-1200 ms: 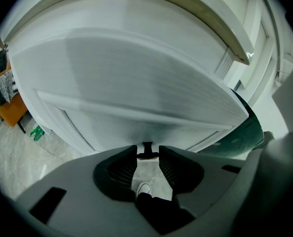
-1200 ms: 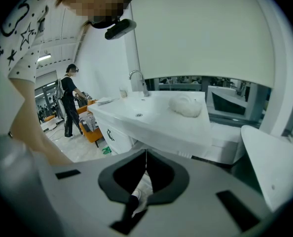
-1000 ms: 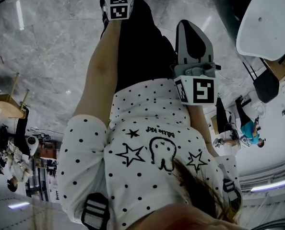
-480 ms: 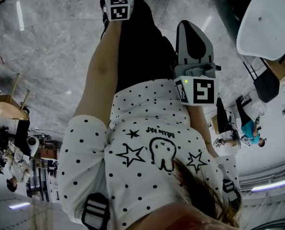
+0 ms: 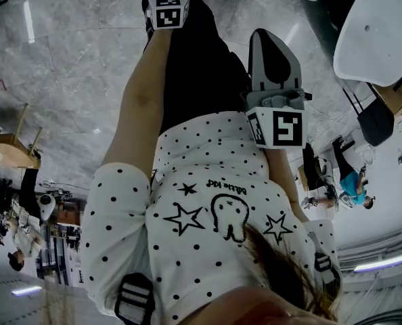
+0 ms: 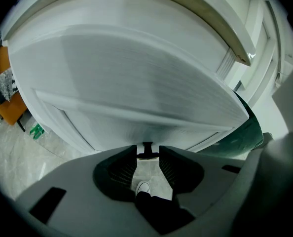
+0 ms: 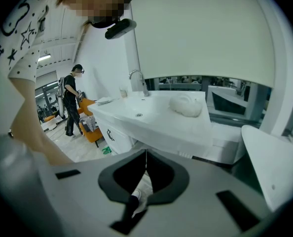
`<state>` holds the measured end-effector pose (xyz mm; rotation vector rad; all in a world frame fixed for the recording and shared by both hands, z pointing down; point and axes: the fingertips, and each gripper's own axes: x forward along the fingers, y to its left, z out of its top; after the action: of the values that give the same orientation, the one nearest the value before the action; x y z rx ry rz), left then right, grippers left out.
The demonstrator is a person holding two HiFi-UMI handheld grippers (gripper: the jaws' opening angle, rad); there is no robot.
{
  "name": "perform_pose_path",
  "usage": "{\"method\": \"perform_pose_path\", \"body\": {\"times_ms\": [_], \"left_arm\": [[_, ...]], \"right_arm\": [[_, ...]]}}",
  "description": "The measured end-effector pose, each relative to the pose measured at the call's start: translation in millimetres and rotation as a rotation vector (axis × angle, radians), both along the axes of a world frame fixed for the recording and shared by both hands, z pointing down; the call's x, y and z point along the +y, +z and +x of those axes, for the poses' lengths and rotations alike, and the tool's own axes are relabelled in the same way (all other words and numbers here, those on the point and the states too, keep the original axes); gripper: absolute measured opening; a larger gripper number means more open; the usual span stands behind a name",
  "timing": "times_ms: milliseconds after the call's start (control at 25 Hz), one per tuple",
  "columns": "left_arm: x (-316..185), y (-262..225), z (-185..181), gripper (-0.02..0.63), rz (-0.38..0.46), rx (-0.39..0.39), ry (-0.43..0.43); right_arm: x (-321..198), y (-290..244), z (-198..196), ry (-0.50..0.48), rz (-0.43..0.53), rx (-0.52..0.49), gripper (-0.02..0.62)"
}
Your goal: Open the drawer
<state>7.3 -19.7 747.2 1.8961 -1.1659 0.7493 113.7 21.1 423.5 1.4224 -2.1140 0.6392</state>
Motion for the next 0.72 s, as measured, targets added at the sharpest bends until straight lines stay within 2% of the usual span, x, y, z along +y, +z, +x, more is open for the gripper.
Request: {"method": "perform_pose_path", "body": {"times_ms": [400, 720], "left_arm": [[-0.9, -2.1, -5.1, 0.141, -0.039, -0.012, -0.025], [-3.8, -14.8, -10.5, 0.130, -0.017, 0.014, -0.065]], "right_arm": [[-2.8, 0.4, 1.9, -0.004, 0.006, 0.003, 0.014], [-7.5, -3.4, 1.8, -0.011, 0.016, -0.007, 0.014]]}}
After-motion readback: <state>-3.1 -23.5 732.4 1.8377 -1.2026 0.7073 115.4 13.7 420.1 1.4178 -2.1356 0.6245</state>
